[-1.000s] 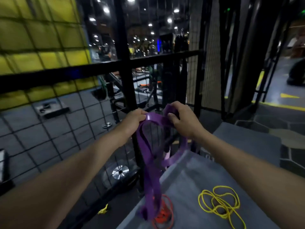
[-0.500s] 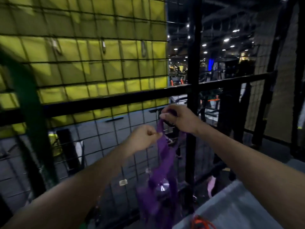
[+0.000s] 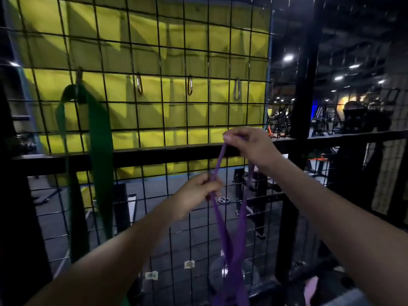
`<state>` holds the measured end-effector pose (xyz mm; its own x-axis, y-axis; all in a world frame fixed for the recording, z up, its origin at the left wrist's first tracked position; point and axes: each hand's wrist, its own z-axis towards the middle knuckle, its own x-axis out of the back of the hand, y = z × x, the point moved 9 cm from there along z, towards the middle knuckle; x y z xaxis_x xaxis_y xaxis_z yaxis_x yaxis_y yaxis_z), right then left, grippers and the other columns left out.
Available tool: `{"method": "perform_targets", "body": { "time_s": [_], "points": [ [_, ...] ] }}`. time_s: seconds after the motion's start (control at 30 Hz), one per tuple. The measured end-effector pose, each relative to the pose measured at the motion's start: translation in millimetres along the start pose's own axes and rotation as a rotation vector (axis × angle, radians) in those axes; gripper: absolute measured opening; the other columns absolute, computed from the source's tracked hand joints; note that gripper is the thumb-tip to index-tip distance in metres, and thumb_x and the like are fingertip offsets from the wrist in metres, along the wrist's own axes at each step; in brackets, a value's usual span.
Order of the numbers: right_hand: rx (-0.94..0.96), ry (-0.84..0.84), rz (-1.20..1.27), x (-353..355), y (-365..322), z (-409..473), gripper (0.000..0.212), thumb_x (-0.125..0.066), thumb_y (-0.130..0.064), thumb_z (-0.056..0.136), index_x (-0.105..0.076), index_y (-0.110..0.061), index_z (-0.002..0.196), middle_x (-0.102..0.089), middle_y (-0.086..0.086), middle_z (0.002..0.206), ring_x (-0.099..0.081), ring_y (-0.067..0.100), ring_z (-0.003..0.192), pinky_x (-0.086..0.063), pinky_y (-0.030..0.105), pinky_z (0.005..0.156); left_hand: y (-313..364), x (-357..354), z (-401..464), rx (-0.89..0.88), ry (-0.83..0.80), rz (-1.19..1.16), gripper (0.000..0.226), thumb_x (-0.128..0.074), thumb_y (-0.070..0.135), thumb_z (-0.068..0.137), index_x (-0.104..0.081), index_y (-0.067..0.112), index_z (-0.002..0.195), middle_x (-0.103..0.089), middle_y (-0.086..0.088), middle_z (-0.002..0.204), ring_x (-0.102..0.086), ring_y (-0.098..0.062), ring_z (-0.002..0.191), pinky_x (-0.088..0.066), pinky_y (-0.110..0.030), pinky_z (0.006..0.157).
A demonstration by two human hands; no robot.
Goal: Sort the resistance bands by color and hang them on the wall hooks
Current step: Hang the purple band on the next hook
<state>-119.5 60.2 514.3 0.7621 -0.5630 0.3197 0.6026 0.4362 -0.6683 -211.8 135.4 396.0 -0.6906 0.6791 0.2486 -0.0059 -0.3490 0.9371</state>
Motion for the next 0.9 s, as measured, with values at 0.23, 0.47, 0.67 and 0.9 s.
{"method": "perform_targets", "body": {
  "time_s": [0.23,0.47,0.67,0.9],
  "points": [
    [-0.101,-0.096,-0.157,2,14,11,0.018,-0.068,-0.031,0.082,-0.071,-0.014,0.085,-0.066,0.000,0.070,-0.054,-0.004,0.052,-0.042,0.013,0.053,60,92,-1,-0.273,0.285,-0.070,0.018,-0.056,0.004,0.088,-0.060,0.021,0.095,-0.062,0.008,0.078,-0.055,-0.001,0.069,-0.041,-0.016,0.065],
    [-0.052,-0.141,-0.121,-31,-1,32,0.012,-0.064,-0.028,0.087,-0.066,-0.016,0.084,-0.052,-0.017,0.049,-0.045,-0.005,0.041,-0.032,0.005,0.044,125,142,5,-0.448,0.417,0.083,0.009,-0.063,0.012,0.086,-0.060,0.017,0.093,-0.062,0.005,0.079,-0.056,0.003,0.065,-0.046,-0.012,0.060],
    [-0.048,-0.117,0.069,-53,-7,63,0.004,-0.064,-0.019,0.086,-0.068,-0.018,0.088,-0.053,-0.008,0.063,-0.044,0.002,0.049,-0.036,0.019,0.051,142,184,3,-0.482,0.547,0.212,0.012,-0.070,0.021,0.080,-0.068,0.015,0.091,-0.062,0.001,0.090,-0.054,-0.011,0.078,-0.046,-0.027,0.072],
    [-0.034,-0.154,0.148,-93,-1,95,0.036,-0.054,-0.032,0.092,-0.067,0.001,0.098,-0.058,0.007,0.076,-0.048,0.013,0.062,-0.042,0.028,0.059,165,216,4,-0.534,0.603,0.328,0.014,-0.070,0.017,0.080,-0.067,0.007,0.090,-0.061,0.002,0.084,-0.058,-0.006,0.066,-0.045,-0.013,0.056]
  ]
}}
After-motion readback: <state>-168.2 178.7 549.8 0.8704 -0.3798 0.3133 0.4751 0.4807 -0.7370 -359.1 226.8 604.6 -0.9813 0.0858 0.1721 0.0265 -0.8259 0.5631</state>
